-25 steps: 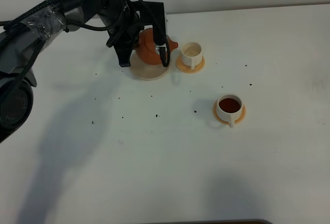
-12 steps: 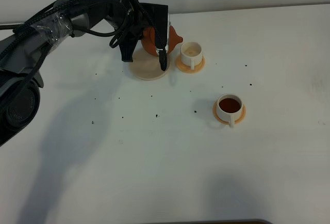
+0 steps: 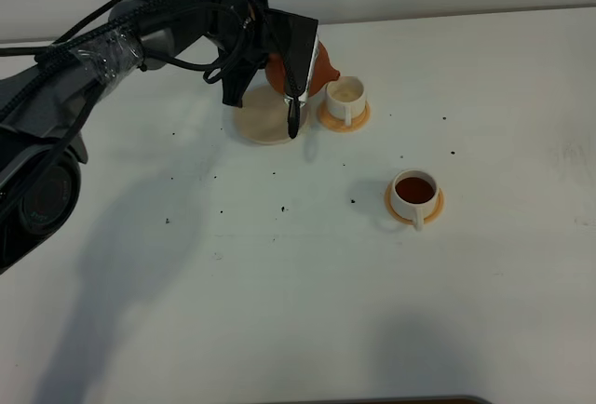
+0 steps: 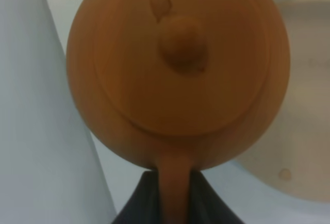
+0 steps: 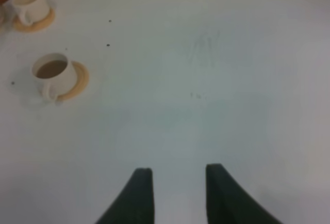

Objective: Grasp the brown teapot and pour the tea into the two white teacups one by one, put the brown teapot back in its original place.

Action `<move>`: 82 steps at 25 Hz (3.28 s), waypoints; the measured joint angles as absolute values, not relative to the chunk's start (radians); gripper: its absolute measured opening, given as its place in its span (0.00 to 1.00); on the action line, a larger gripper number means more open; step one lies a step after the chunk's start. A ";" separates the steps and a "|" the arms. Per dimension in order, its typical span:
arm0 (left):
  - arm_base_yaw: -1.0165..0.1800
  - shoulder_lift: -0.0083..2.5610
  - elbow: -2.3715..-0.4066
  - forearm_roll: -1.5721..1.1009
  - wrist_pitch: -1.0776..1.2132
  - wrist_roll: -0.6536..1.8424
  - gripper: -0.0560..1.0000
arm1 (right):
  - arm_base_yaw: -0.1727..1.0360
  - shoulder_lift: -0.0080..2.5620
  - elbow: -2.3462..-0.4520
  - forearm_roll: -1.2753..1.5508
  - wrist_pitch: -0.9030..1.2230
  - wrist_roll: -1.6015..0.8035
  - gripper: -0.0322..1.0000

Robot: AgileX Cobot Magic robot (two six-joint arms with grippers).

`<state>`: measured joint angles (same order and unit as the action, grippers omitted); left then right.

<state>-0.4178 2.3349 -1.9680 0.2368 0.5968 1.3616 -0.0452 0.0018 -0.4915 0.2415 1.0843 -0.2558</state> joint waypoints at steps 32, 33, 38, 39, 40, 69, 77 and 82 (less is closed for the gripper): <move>-0.467 2.335 -1.968 0.488 0.516 1.408 0.15 | -0.045 0.002 -0.491 0.242 1.084 -0.256 0.27; -0.470 2.335 -1.968 0.499 0.513 1.408 0.15 | -0.045 0.002 -0.491 0.242 1.084 -0.256 0.27; -0.479 2.335 -1.968 0.527 0.483 1.408 0.15 | -0.045 0.002 -0.491 0.242 1.084 -0.256 0.27; -0.479 2.335 -1.968 0.529 0.478 1.410 0.15 | -0.045 0.002 -0.491 0.242 1.084 -0.256 0.27; -0.479 2.335 -1.968 0.530 0.474 1.413 0.15 | -0.045 0.002 -0.491 0.242 1.084 -0.256 0.27; -0.479 2.339 -1.968 0.531 0.397 1.665 0.15 | -0.045 0.002 -0.491 0.242 1.084 -0.256 0.27; -0.479 2.356 -1.967 0.531 0.371 1.713 0.15 | -0.045 0.002 -0.491 0.242 1.084 -0.256 0.27; -0.479 2.356 -1.967 0.531 0.350 1.744 0.15 | -0.045 0.002 -0.491 0.242 1.084 -0.256 0.27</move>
<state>-0.4785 2.3558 -1.9666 0.5310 0.3497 1.7443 -0.0452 0.0018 -0.4915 0.2415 1.0843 -0.2558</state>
